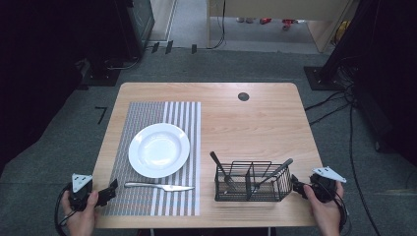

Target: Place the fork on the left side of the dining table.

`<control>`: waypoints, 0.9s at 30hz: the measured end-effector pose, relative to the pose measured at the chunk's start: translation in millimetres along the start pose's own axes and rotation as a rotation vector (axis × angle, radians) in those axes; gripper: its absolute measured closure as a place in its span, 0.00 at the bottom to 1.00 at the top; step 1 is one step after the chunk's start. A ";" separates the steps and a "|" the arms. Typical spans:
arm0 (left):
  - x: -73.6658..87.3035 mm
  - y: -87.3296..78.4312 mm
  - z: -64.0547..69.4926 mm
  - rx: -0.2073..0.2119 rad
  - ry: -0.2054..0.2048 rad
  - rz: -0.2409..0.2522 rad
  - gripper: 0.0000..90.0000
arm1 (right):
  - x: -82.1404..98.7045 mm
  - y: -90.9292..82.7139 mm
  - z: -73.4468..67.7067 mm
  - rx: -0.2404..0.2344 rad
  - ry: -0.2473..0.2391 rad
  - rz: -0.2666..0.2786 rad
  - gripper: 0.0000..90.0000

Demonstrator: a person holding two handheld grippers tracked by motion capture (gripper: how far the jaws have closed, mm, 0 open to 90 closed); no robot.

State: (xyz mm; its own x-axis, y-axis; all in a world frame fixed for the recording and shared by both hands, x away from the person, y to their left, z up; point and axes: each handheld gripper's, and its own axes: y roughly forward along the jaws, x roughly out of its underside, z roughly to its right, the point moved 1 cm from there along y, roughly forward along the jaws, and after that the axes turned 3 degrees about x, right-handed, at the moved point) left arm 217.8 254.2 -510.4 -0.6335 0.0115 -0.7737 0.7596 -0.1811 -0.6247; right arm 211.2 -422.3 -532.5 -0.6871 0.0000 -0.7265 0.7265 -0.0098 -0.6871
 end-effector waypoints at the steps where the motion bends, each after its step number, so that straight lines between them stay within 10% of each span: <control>1: 0.0 0.0 0.0 0.000 0.000 0.000 0.11 | 0.0 0.0 0.0 0.000 0.000 0.000 0.12; 27: -35.3 -24.4 81.1 0.142 0.123 0.123 0.11 | -0.4 0.4 0.5 -0.003 -0.003 0.000 0.12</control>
State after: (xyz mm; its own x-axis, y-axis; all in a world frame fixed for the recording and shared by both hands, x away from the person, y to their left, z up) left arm 209.7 178.5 -459.3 -0.5079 0.0989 -0.8557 0.7963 -0.3250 -0.5102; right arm 211.7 -422.8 -532.6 -0.6870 -0.0034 -0.7266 0.7267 -0.0064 -0.6870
